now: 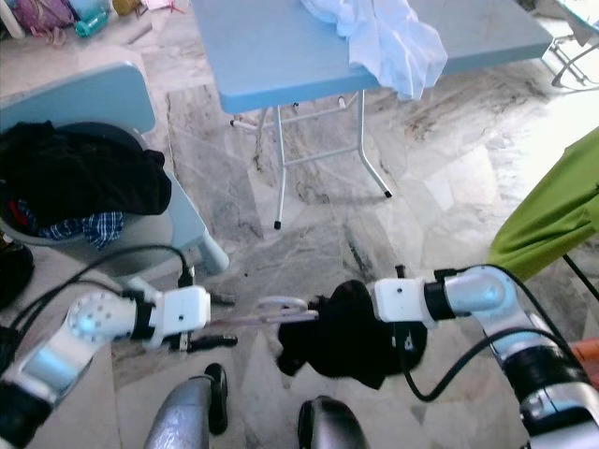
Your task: Hang hanger
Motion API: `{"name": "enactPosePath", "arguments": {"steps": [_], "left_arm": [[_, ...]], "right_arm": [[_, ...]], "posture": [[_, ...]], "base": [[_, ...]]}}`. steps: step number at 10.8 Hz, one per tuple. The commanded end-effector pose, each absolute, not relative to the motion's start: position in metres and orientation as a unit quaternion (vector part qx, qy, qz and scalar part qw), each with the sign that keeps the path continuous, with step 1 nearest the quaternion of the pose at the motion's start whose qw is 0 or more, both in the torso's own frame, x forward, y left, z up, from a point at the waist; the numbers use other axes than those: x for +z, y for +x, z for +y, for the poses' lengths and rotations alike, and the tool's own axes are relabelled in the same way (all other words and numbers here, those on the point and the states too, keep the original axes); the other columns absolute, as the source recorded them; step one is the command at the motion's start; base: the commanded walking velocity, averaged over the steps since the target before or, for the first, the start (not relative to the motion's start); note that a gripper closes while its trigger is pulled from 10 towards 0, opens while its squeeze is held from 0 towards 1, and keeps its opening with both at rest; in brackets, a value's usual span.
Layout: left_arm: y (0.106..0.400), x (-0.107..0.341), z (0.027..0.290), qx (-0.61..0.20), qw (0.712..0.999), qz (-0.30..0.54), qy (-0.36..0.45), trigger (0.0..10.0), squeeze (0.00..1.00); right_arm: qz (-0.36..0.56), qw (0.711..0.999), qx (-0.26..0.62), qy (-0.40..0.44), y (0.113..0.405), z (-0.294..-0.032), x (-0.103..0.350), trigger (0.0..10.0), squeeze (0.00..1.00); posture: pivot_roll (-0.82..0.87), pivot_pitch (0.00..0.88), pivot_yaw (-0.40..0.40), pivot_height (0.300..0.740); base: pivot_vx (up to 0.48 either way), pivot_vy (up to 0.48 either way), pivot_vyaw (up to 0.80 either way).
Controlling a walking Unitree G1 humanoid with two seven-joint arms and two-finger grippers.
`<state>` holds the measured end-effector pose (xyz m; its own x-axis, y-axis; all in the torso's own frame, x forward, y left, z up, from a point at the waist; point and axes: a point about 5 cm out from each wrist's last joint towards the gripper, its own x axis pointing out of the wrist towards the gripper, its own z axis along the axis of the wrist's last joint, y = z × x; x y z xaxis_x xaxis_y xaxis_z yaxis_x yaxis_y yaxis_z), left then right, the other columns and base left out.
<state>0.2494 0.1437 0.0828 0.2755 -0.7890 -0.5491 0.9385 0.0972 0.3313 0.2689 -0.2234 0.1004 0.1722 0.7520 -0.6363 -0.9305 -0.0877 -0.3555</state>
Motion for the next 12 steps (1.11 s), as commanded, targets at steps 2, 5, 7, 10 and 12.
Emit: {"name": "enactPosePath", "arguments": {"steps": [2,5,7,10,12], "left_arm": [[0.250,0.076,0.142,-0.587,0.734,0.114,0.322,10.0,0.00],[0.250,0.067,0.137,-0.591,0.735,0.116,0.312,5.9,0.00],[0.251,0.065,0.135,-0.593,0.735,0.113,0.308,0.0,0.00],[0.253,0.063,0.137,-0.596,0.732,0.111,0.312,0.0,0.00],[0.254,0.062,0.136,-0.597,0.732,0.107,0.310,0.0,0.00]], "right_arm": [[0.112,0.666,0.630,-0.382,0.270,-0.224,0.102,10.0,0.00],[0.105,0.669,0.629,-0.382,0.273,-0.221,0.104,10.0,0.00],[0.102,0.670,0.629,-0.381,0.274,-0.220,0.104,10.0,0.00],[0.101,0.671,0.630,-0.378,0.273,-0.220,0.104,10.0,0.00],[0.099,0.671,0.631,-0.378,0.273,-0.220,0.104,10.0,0.00]], "posture": [[-0.02,0.203,-0.056,0.740],[-0.02,0.198,-0.057,0.740],[-0.02,0.199,-0.053,0.740],[-0.02,0.203,-0.050,0.740],[-0.03,0.205,-0.052,0.740]], "base": [[0.000,0.000,0.00],[0.000,0.000,0.00],[0.000,0.000,0.00],[0.000,0.000,0.00],[0.000,0.000,0.00]]}}
